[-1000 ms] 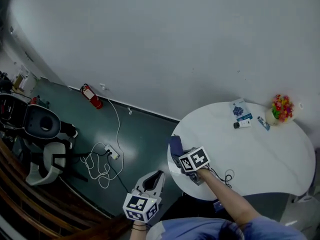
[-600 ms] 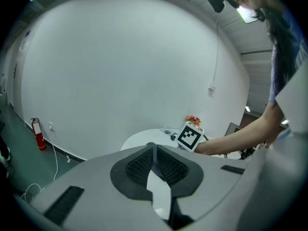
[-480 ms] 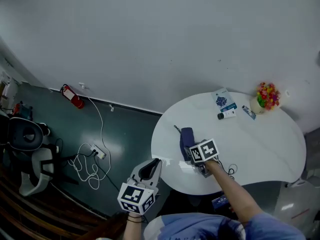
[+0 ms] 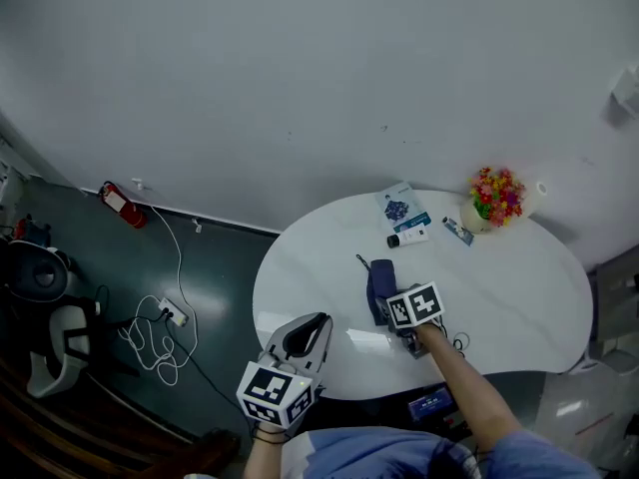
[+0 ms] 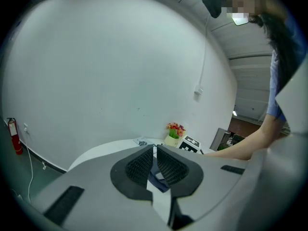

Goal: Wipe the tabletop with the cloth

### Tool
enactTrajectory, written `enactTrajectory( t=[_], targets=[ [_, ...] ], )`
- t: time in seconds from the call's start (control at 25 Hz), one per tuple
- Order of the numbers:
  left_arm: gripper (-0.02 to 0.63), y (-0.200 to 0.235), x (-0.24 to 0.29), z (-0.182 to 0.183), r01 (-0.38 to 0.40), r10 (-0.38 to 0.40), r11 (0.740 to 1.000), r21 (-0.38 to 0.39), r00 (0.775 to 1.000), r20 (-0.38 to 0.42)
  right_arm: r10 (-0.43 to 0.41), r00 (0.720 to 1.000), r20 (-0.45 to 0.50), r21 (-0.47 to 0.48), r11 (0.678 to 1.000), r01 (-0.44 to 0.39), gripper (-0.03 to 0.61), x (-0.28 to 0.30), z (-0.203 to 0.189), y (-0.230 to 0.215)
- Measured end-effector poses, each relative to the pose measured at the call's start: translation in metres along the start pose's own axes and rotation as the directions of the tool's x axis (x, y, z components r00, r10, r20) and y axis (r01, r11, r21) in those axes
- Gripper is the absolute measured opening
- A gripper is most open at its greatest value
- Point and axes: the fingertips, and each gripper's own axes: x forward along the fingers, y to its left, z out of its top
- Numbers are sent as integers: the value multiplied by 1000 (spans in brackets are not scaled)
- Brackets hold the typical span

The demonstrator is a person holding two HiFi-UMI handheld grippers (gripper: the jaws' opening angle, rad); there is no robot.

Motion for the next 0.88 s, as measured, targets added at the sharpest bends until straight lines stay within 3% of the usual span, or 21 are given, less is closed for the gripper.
enactTrajectory(
  t=[0.4,0.88],
  targets=[
    [19,-111,105,-9,64,-65,996,-58,998,-16,-45,999,7,68,997,45,61,-73,-47,-159],
    [18,-266,217,-28,202,-201,979,4,975,-98,-205,978,49,216,958,190,61,-193,-112,-366]
  ],
)
